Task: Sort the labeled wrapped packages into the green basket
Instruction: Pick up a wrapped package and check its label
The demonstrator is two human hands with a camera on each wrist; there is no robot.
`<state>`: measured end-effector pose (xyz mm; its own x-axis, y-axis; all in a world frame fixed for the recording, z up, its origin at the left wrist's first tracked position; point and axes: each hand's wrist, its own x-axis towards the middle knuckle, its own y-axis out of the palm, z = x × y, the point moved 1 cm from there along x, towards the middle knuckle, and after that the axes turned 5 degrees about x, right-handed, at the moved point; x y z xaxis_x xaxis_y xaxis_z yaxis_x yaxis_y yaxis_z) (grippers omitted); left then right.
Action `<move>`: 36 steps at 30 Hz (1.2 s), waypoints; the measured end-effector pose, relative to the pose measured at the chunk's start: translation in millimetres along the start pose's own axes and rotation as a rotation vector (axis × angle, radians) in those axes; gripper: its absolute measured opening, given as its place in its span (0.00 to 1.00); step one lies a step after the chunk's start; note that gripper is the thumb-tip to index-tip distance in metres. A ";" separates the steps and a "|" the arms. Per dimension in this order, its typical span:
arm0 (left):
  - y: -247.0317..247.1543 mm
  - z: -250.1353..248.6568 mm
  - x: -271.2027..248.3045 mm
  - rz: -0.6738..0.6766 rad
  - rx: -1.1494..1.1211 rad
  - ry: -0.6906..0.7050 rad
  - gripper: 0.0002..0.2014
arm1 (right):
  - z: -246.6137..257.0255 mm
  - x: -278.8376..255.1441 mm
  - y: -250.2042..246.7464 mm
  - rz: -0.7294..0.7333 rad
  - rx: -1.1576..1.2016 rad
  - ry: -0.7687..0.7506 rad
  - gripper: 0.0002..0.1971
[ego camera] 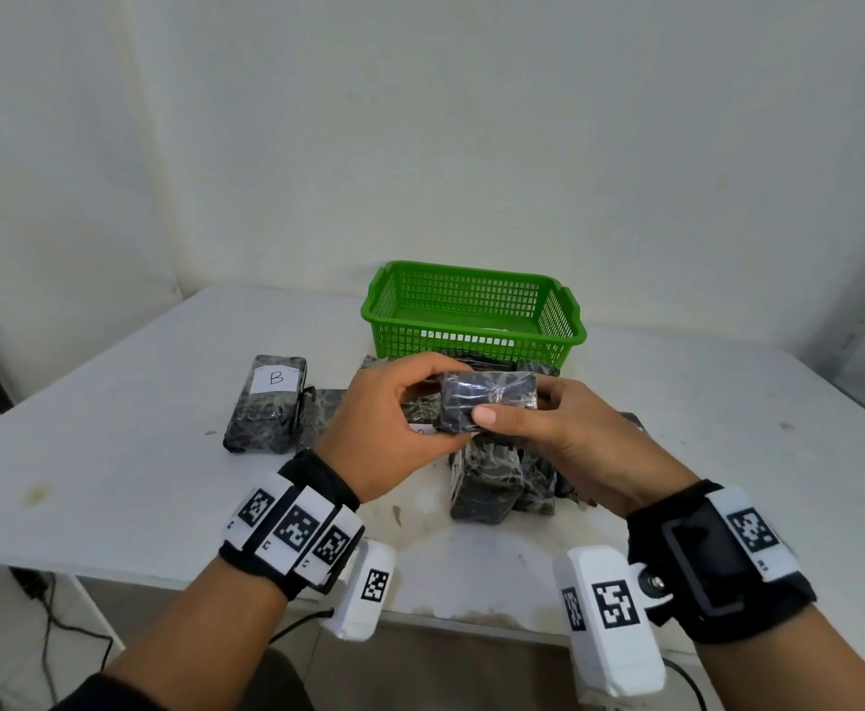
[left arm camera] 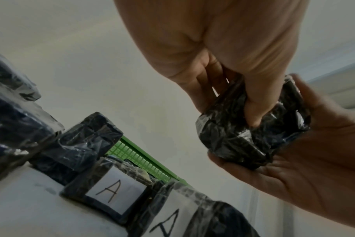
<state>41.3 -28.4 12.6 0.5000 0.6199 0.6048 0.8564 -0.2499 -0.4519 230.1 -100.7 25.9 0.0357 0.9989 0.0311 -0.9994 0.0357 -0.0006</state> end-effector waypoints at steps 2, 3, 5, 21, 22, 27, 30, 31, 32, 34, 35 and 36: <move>-1.0 1.9 0.8 -0.006 -0.014 0.006 0.24 | 1.5 -2.5 -2.5 0.040 0.046 0.023 0.26; -1.6 3.1 1.0 -0.013 -0.024 0.010 0.24 | 1.6 -2.8 -4.1 0.032 0.061 0.027 0.26; -2.2 4.5 1.5 -0.021 -0.034 0.018 0.24 | 1.4 -1.5 -7.3 -0.010 0.040 0.007 0.30; 1.7 -2.2 7.2 0.013 0.020 0.034 0.26 | -1.0 9.9 -2.9 -0.049 0.031 -0.081 0.29; 1.7 -1.9 8.1 0.001 0.027 0.035 0.24 | 0.3 9.2 -2.4 -0.022 0.053 -0.055 0.26; 2.0 0.1 10.6 -0.056 0.018 0.009 0.22 | 5.8 6.4 -2.0 0.010 0.063 -0.015 0.27; 2.5 1.0 10.2 -0.066 0.016 0.015 0.23 | 4.9 7.7 -4.2 -0.022 0.049 -0.040 0.29; 2.6 0.7 10.0 -0.070 0.014 0.018 0.23 | 5.0 8.1 -5.0 -0.019 0.058 -0.041 0.28; 2.6 -0.2 9.7 -0.074 0.016 0.022 0.22 | 5.1 8.6 -5.3 -0.011 0.062 -0.039 0.28; 2.8 -2.1 9.7 -0.065 0.030 0.046 0.21 | 5.5 10.5 -4.5 0.016 0.054 -0.031 0.28; 3.0 -3.3 9.8 -0.057 0.047 0.068 0.21 | 4.8 11.7 -4.1 0.021 0.049 -0.033 0.29; 3.2 -4.4 10.0 -0.048 0.069 0.089 0.22 | 4.3 12.4 -3.4 0.013 0.044 -0.040 0.31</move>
<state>49.6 -26.2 20.1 0.4706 0.5604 0.6816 0.8703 -0.1676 -0.4631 233.9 -88.6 30.6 0.0230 0.9972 0.0709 -0.9989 0.0201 0.0426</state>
